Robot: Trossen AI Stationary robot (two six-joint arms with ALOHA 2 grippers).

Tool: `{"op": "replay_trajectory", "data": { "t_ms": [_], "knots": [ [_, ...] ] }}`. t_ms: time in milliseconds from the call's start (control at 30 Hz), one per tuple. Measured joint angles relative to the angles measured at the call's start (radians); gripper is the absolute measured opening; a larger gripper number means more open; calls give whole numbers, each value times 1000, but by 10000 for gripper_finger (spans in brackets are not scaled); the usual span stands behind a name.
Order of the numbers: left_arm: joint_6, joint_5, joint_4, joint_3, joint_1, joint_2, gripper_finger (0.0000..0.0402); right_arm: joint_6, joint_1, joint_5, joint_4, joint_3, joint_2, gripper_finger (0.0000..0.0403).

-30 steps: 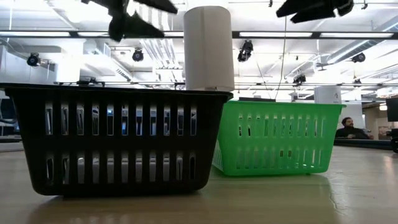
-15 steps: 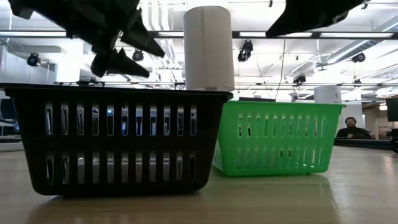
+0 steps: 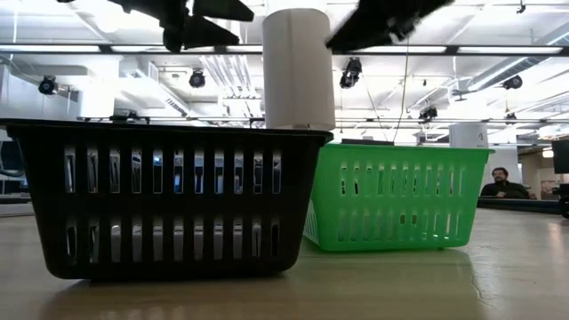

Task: Pick & Place Office items
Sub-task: Put the white black charger adapter into the green bin

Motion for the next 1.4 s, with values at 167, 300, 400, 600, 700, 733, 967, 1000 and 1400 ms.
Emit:
{"op": "replay_trajectory", "data": {
  "t_ms": [167, 300, 400, 600, 700, 733, 967, 1000, 1400],
  "knots": [
    [12, 8, -1, 7, 33, 0, 352, -56, -18, -91, 52, 0, -1, 392],
    [-56, 12, -60, 9, 55, 0, 352, -42, -19, -34, -8, 0, -11, 392],
    [-150, 12, -167, 41, 89, 0, 352, -7, -19, -24, -55, 0, -22, 392],
    [-430, 12, -511, 129, 140, 4, 351, 23, -25, -23, -111, 3, -72, 392],
    [-539, 15, -569, 149, 153, 4, 351, 56, -30, -21, -155, 3, -102, 392],
    [-567, 28, -586, 158, 161, 4, 351, 72, -31, -20, -175, 3, -111, 392],
    [-709, 229, -668, 218, 243, 57, 351, 217, -38, -20, -377, 3, -178, 392],
    [-722, 267, -671, 224, 259, 74, 351, 235, -38, -21, -400, 3, -186, 392],
    [-776, 526, -867, 436, 362, 371, 351, 401, -38, 3, -579, 3, -224, 392]
  ]
}}
